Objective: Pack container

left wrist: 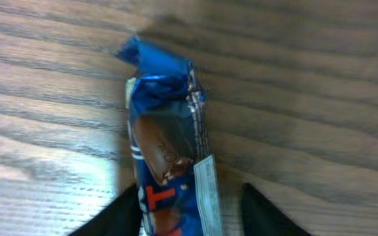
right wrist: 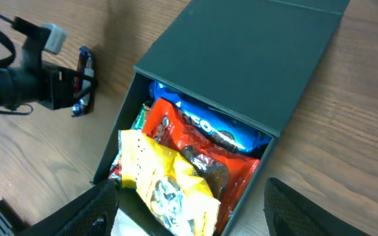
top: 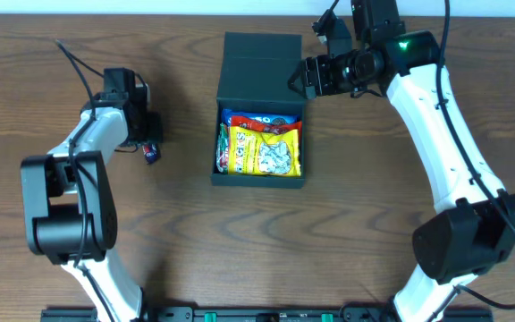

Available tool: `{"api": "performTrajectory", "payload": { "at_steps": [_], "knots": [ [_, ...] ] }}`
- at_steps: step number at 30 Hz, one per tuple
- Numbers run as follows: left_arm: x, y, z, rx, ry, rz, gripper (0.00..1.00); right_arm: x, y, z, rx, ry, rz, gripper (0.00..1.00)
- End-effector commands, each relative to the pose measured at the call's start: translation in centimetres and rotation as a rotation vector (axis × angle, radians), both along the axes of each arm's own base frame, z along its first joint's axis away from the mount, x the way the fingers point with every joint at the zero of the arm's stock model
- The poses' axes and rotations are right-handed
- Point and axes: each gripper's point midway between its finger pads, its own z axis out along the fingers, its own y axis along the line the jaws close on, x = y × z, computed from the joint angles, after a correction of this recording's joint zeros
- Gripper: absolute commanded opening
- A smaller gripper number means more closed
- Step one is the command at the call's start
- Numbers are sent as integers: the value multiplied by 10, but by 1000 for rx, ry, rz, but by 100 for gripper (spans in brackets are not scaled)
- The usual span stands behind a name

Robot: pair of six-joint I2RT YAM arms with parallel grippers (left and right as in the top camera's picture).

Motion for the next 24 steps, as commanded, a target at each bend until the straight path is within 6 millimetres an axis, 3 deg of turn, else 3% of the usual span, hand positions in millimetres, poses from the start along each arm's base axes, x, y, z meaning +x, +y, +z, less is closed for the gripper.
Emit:
{"api": "performTrajectory", "payload": {
  "at_steps": [1, 7, 13, 16, 19, 21, 24],
  "knots": [
    [-4, 2, -7, 13, 21, 4, 33, 1, -4, -3, -4, 7, -3, 71],
    [-3, 2, -7, 13, 18, 4, 20, 6, -17, -3, -3, 9, -34, 69],
    [8, 2, 8, 15, -9, 1, 11, 14, -56, -5, -5, 38, -128, 68],
    [33, -1, 44, 25, -97, -19, 7, 14, -85, -9, -9, 70, -192, 68],
    [64, -16, 94, 46, -229, -109, 6, 14, -113, -11, -9, 97, -254, 67],
    [81, -40, 130, 64, -325, -242, 6, 12, -131, -13, -10, 119, -294, 67],
    [93, -98, 173, 117, -457, -559, 6, 9, -150, -15, -9, 146, -338, 65]
  ]
}}
